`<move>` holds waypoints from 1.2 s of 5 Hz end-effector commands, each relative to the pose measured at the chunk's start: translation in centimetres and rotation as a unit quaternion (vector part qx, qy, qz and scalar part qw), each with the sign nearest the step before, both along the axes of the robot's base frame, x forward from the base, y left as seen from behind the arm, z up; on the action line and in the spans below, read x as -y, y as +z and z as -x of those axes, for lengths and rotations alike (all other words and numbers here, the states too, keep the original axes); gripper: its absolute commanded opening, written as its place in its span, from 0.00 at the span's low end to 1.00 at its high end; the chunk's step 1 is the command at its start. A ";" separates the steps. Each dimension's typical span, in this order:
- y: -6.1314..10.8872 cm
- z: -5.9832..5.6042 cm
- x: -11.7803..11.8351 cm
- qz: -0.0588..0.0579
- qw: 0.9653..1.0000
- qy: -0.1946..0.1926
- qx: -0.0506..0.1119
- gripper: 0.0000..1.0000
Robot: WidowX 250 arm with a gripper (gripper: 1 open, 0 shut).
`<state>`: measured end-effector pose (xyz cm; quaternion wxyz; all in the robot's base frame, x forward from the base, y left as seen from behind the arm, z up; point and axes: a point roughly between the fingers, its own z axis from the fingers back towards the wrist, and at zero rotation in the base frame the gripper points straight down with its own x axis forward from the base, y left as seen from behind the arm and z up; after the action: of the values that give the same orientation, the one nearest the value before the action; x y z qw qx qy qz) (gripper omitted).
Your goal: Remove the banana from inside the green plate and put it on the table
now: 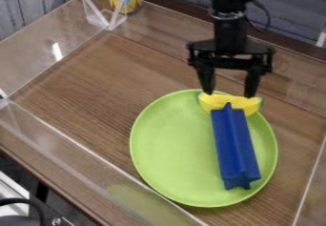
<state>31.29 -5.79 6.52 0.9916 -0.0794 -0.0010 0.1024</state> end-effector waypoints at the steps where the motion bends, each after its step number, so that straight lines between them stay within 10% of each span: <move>1: 0.1 -1.7 2.3 0.003 0.999 -0.029 0.029 1.00; 4: -0.6 -0.5 1.1 -0.001 0.999 0.013 0.039 1.00; 5: -0.5 -1.0 1.2 -0.003 0.999 0.009 0.042 0.00; 6: -0.9 -1.1 0.7 -0.003 0.999 0.000 0.042 1.00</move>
<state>31.90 -6.69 5.09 0.9911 -0.0792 -0.0314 0.1026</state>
